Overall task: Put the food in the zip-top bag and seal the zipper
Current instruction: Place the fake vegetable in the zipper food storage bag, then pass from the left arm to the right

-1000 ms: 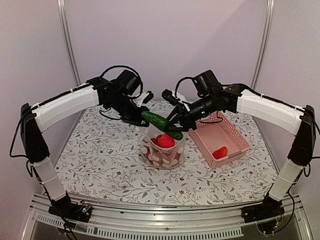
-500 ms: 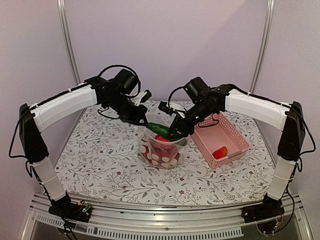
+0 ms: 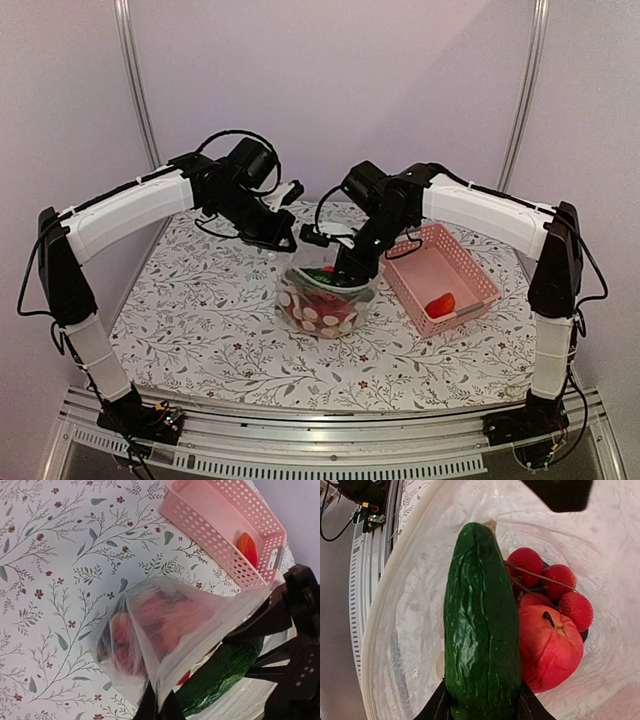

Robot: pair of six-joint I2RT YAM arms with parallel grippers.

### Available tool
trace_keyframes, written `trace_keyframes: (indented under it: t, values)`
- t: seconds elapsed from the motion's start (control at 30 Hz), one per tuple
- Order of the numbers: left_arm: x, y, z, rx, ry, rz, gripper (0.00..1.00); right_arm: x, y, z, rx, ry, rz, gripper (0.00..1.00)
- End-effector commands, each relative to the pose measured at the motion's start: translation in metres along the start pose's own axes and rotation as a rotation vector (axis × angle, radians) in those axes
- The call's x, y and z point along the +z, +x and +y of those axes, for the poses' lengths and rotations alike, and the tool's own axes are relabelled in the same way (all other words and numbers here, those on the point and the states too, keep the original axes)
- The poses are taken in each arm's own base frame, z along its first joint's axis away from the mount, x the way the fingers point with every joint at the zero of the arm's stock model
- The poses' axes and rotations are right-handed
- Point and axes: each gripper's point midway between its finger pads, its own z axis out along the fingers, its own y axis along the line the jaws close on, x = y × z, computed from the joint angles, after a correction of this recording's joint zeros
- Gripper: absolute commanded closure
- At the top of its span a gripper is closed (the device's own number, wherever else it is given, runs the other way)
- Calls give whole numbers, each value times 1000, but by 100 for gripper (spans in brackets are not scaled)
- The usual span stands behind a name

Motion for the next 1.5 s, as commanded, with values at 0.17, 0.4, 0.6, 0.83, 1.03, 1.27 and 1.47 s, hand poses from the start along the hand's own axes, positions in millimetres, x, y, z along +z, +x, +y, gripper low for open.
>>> trace_keyframes:
  t: [0.17, 0.4, 0.6, 0.83, 1.03, 1.27, 1.47]
  values:
    - [-4, -3, -3, 13, 10, -18, 100, 11, 11, 28, -45, -44, 101, 34]
    - [-2, -4, -3, 16, 8, -16, 100, -27, -15, 23, -111, 77, 5, 32]
    - [1, -4, -2, 16, 5, -11, 100, -61, -38, 42, -205, 62, -104, 32]
    - [3, -2, -1, 15, 3, -4, 100, -56, -33, 75, -249, -57, -105, 43]
    - [3, -1, 0, 14, 0, -2, 100, -29, -15, 65, -274, 49, 5, 49]
    - [6, 2, 2, 8, 0, 3, 100, -12, 1, 62, -308, 96, 66, 47]
    - [6, 3, 1, 3, 4, 3, 100, 2, 6, 64, -360, 131, 90, 46]
